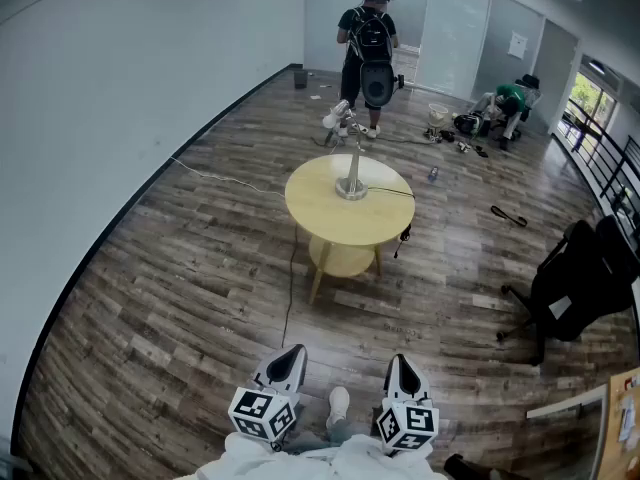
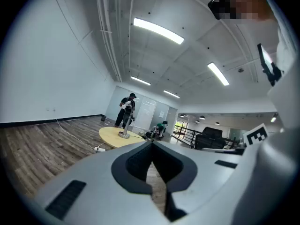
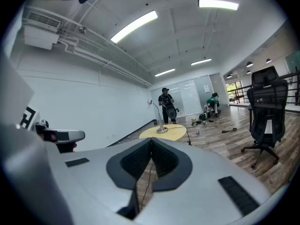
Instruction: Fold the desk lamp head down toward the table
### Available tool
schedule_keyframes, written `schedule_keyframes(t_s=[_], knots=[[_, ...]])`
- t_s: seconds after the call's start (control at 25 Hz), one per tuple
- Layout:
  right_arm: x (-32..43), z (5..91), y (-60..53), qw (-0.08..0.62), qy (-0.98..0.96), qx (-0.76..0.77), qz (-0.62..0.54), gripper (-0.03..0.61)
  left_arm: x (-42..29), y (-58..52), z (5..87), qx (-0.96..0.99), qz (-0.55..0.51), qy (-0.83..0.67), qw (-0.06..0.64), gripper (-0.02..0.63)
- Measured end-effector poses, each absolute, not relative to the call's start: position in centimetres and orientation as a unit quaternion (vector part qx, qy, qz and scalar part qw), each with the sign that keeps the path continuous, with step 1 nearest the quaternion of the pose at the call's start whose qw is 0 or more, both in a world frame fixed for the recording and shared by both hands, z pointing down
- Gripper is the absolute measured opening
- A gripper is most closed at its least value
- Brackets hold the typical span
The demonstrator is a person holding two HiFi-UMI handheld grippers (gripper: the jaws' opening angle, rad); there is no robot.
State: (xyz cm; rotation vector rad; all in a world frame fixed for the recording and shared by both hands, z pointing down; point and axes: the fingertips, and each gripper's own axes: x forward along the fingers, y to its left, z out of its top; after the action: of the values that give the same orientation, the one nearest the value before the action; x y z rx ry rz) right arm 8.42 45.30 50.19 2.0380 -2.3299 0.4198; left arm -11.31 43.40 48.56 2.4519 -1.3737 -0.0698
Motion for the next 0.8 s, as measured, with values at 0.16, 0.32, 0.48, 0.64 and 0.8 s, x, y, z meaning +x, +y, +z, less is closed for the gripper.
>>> schedule_keyframes(t_s=[0.16,0.32,0.48,0.64,0.8], knots=[[8.7,50.3,42.3,0.004,-0.748,0.650,0.132,0.011,-10.9,40.9,48.9,0.859,-0.023,-0.483,0.167,0.002],[9.4,50.2,38.6,-0.001,-0.752,0.646,0.133,0.011,-10.3,37.6,48.8,0.856,-0.017,-0.490,0.162,0.002],[10.5,49.8,34.5,-0.003,-0.758,0.638,0.132,0.011,-9.1,33.7,47.8,0.854,-0.022,-0.497,0.154,0.002],[11.9,49.2,30.3,-0.001,-0.763,0.635,0.125,0.011,-7.6,29.7,47.3,0.852,-0.026,-0.500,0.154,0.002],[13.6,48.9,26.3,-0.002,-0.763,0.635,0.122,0.011,-5.7,25.9,47.0,0.853,-0.027,-0.497,0.155,0.002]])
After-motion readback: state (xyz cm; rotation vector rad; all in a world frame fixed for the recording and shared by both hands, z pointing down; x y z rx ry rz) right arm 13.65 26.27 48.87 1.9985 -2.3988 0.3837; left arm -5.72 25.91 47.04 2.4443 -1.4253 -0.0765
